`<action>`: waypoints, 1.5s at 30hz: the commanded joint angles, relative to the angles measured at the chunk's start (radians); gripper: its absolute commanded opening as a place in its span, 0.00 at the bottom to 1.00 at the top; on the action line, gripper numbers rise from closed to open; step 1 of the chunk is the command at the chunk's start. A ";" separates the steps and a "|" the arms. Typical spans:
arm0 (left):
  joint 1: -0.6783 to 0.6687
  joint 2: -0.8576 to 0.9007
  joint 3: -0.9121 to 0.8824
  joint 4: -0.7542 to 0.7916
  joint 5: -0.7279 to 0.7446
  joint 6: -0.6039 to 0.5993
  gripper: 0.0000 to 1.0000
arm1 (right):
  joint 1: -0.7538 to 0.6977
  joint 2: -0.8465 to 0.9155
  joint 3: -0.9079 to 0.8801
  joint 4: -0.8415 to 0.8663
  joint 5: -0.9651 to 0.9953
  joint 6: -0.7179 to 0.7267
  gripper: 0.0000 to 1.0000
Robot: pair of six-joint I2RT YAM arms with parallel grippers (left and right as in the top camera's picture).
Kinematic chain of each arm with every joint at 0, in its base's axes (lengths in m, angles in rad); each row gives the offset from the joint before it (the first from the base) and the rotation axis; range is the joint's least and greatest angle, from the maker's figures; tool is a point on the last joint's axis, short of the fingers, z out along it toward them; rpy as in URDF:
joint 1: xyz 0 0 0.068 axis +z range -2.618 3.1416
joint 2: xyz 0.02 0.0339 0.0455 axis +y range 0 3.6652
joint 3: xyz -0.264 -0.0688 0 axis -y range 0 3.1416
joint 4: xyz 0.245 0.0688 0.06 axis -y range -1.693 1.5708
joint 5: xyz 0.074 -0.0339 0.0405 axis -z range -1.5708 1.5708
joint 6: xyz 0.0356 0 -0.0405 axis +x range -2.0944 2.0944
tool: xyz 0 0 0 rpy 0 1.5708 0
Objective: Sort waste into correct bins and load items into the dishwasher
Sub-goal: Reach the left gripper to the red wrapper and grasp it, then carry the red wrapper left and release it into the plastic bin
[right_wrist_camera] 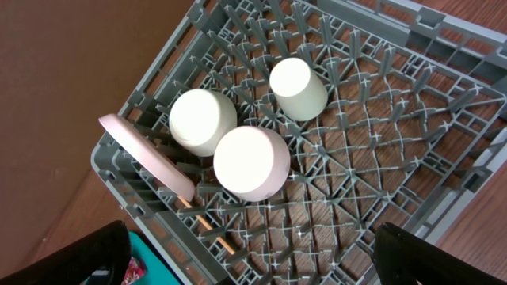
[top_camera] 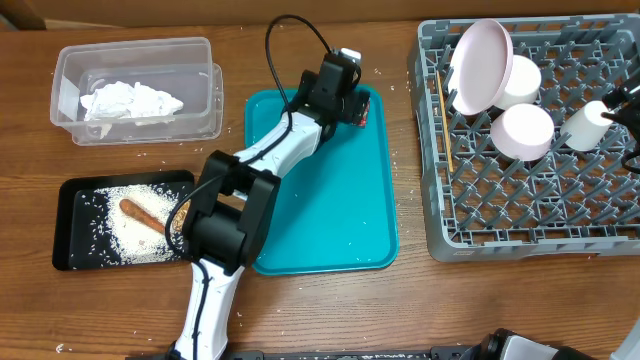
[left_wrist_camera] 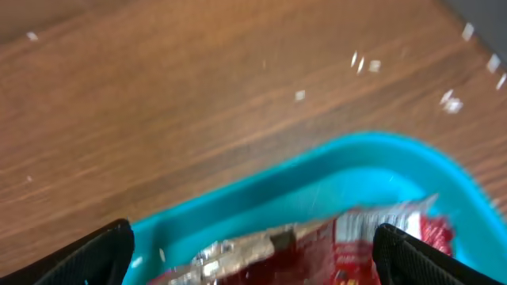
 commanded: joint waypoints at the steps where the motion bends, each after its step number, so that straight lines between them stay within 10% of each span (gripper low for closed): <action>1: 0.007 0.015 0.002 -0.034 0.012 0.053 0.96 | -0.003 -0.003 0.002 0.003 0.002 0.005 1.00; 16: 0.007 0.016 0.003 -0.296 0.132 0.054 0.74 | -0.003 -0.003 0.002 0.003 0.002 0.005 1.00; 24: 0.005 -0.024 0.029 -0.422 0.123 0.053 0.05 | -0.003 -0.003 0.002 0.003 0.002 0.005 1.00; 29: 0.006 -0.146 0.098 -0.487 0.055 0.025 0.04 | -0.003 -0.003 0.002 0.003 0.002 0.005 1.00; 36: 0.060 -0.352 0.112 -0.330 -0.504 -0.160 0.04 | -0.003 -0.003 0.002 0.003 0.002 0.005 1.00; 45: 0.306 -0.338 0.112 -0.279 -0.405 -0.194 0.09 | -0.003 -0.003 0.002 0.003 0.002 0.005 1.00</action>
